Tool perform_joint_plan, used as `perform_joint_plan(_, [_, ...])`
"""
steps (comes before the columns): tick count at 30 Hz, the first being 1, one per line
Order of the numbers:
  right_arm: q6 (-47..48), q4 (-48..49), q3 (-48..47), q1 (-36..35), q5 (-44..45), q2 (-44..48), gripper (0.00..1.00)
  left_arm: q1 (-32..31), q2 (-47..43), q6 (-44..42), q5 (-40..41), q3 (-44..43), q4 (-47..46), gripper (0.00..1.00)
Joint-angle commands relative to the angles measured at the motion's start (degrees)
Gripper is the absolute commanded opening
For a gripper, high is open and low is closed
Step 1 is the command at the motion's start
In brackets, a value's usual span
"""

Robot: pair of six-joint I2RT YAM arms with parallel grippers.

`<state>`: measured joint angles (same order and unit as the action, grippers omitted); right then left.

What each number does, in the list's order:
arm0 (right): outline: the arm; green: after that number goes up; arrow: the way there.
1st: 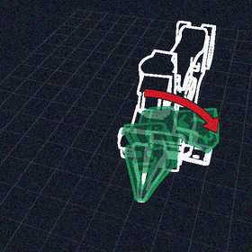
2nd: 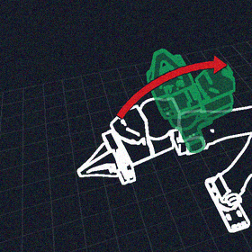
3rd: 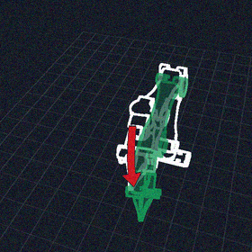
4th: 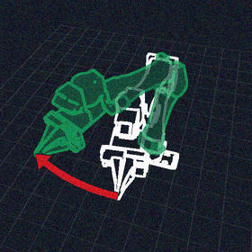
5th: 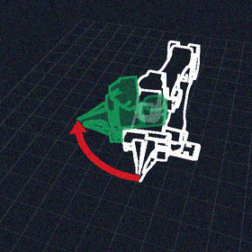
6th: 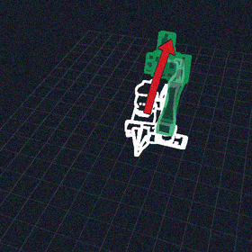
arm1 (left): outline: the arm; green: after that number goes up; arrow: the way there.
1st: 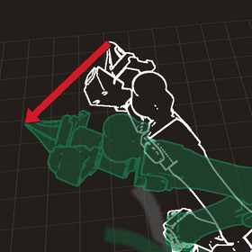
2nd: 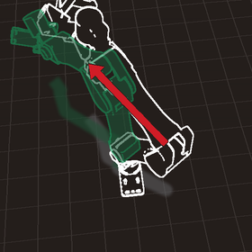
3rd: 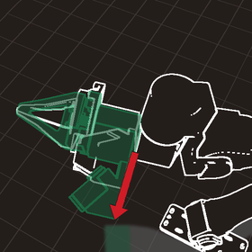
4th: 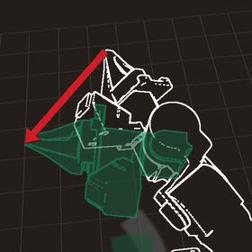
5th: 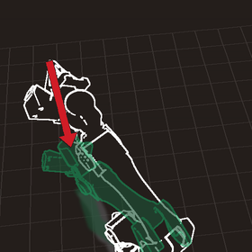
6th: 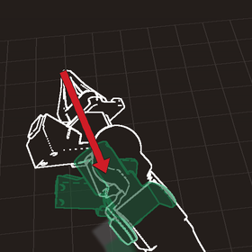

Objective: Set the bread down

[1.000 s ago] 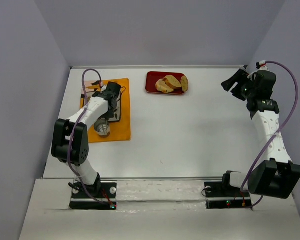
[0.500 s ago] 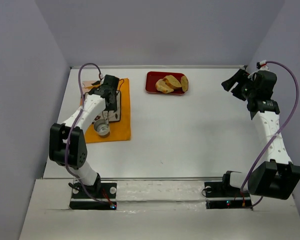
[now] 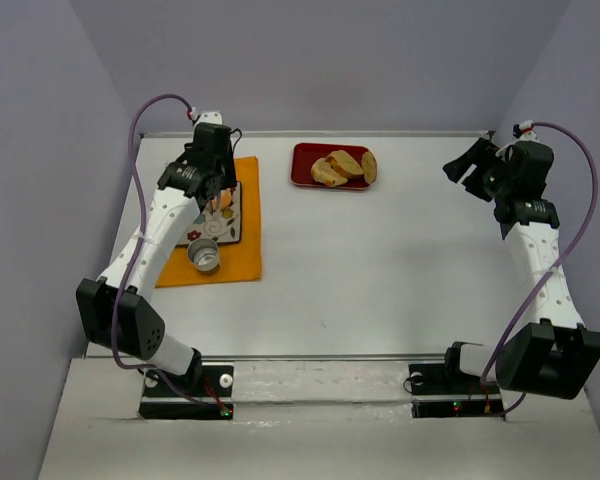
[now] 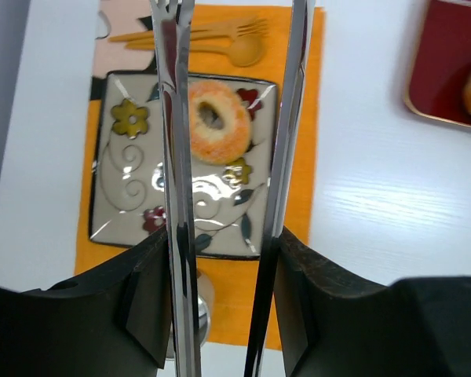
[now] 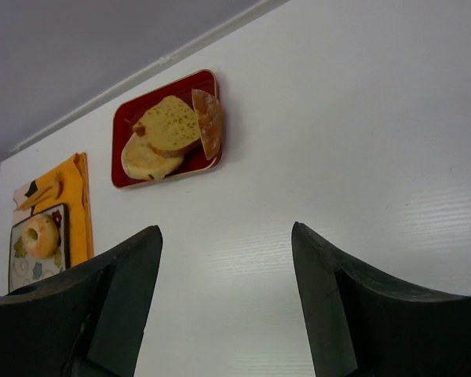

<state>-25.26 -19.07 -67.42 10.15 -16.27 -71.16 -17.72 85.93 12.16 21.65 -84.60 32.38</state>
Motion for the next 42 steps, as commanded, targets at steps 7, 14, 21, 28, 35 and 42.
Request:
perform_joint_plan(7, [0.03, 0.97, 0.18, 0.22, -0.78, 0.49, 0.72, -15.66, -1.03, -1.53, -10.56, 0.13, -12.85, 0.55])
perform_joint_plan(14, [-0.58, 0.96, 0.53, 0.22, -0.69, 0.84, 0.72, -25.86, 6.87, -1.97, -14.71, 0.93, -15.06, 0.55])
perform_joint_plan(21, [-0.76, 0.96, 0.97, 0.22, -0.43, 1.11, 0.72, -30.97, 15.83, -2.32, -18.56, 0.84, -16.03, 0.58])
perform_joint_plan(28, [-0.59, 0.53, 0.71, 0.22, -0.17, 1.72, 0.72, -31.15, 18.22, -1.26, -23.67, 4.78, -16.65, 0.71])
perform_joint_plan(35, [-0.23, 0.35, 0.53, 0.22, 0.28, 2.16, 0.72, -31.15, 21.56, -1.09, -25.78, 7.51, -16.21, 0.8])
perform_joint_plan(42, [0.21, 0.17, 0.53, 0.22, 0.63, 2.95, 0.72, -31.15, 21.91, -1.0, -25.78, 8.48, -14.72, 0.9])
